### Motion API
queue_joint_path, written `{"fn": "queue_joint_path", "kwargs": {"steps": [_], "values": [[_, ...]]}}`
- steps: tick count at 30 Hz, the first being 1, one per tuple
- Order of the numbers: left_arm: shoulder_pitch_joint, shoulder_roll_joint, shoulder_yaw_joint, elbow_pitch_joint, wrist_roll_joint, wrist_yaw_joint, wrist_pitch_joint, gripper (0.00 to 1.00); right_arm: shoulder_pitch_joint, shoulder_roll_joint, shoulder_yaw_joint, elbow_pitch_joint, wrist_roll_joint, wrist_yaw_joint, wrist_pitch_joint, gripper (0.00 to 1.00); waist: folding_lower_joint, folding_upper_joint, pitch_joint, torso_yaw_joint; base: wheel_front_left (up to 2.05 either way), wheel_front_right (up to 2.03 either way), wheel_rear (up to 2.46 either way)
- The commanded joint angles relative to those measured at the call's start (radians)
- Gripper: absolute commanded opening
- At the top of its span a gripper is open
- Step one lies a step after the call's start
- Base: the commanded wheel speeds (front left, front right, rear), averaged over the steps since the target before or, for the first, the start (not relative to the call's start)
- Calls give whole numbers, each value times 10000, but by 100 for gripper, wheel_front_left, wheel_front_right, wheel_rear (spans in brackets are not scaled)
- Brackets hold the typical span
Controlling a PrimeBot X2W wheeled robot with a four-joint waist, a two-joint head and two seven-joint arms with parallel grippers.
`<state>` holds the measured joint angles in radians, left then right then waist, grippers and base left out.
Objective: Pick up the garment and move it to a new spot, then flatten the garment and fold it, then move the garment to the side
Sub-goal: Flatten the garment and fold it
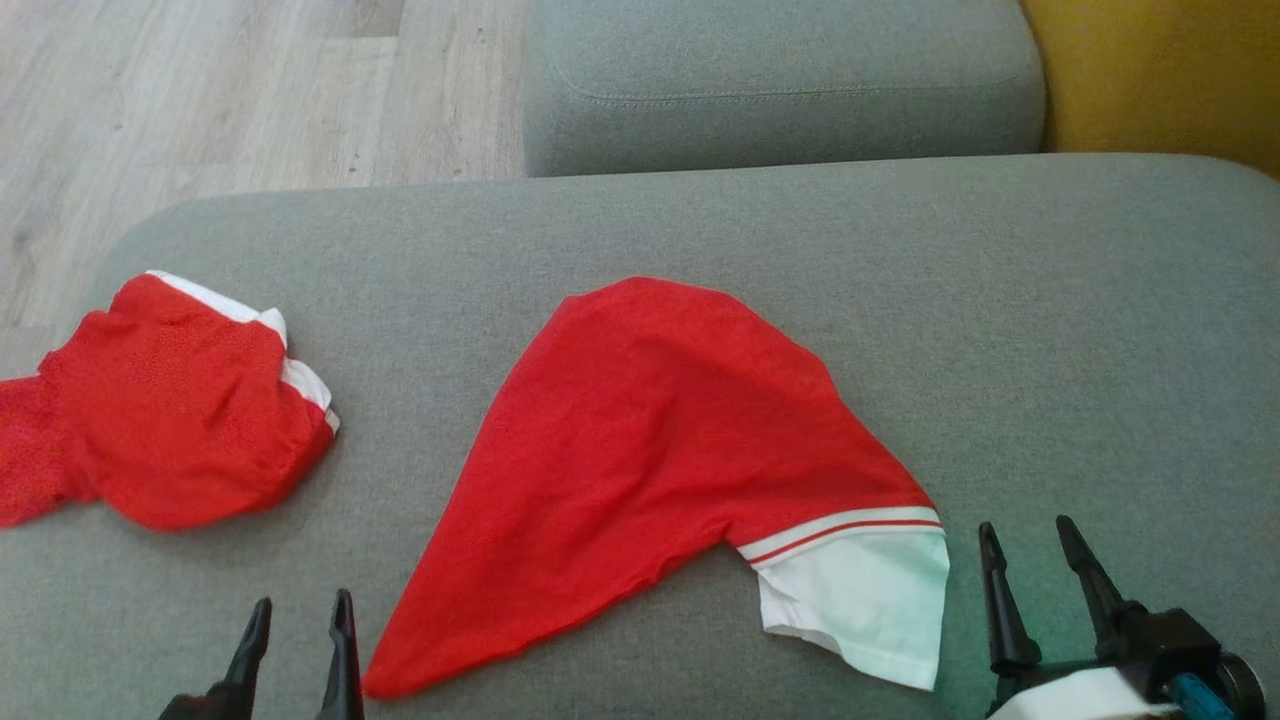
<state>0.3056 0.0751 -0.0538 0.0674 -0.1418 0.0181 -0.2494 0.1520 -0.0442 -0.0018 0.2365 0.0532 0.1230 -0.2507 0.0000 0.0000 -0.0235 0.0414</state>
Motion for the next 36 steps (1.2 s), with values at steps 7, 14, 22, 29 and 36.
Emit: {"fn": "queue_joint_path", "kwargs": {"steps": [7,14,22,29,36], "values": [[-444,-170,440,-223,211,-181,-124,100,-544,-60,290,-216,42,77,-111,100,0,0,-26,8,0,0,0],[-389,-200,287,261,324,-110,-13,100,-527,-60,440,-444,-113,77,70,100,0,0,-58,-76,0,0,0],[-340,-91,37,-86,164,-142,2481,100,-106,-60,937,-1071,43,77,3726,100,0,0,35,-193,0,0,0],[-78,9,-9,-568,-89,-161,4008,100,374,-60,1151,-1660,-94,77,5760,100,0,0,195,-286,0,0,0],[152,14,-35,-1174,-453,-60,5131,100,608,-60,1243,-2211,-68,77,6599,100,0,0,506,-332,0,0,0]]}}
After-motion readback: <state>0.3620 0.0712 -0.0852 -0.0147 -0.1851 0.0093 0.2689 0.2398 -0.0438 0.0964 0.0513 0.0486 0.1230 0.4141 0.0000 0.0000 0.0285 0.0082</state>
